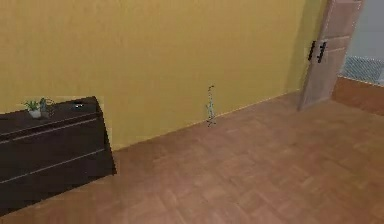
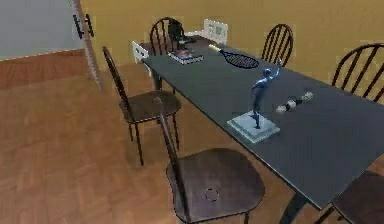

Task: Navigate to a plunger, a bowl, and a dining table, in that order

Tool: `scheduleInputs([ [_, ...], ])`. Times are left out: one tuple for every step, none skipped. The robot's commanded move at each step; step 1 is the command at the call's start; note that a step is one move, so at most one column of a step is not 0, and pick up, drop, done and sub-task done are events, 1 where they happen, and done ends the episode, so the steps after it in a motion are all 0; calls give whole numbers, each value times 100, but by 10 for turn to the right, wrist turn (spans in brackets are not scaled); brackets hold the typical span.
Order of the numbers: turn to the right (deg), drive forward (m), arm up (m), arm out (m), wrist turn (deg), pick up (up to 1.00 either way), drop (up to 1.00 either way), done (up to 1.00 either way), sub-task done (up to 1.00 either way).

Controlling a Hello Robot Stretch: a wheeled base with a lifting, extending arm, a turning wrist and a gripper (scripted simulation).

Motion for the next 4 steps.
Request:
scheduleInputs([
  [0, 5, 0, 0, 0, 0, 0, 0, 0],
  [450, 0, 0, 0, 0, 0, 0, 0, 0],
  [120, 0, 0, 0, 0, 0, 0, 0, 0],
  [0, 100, 0, 0, 0, 0, 0, 0, 0],
])
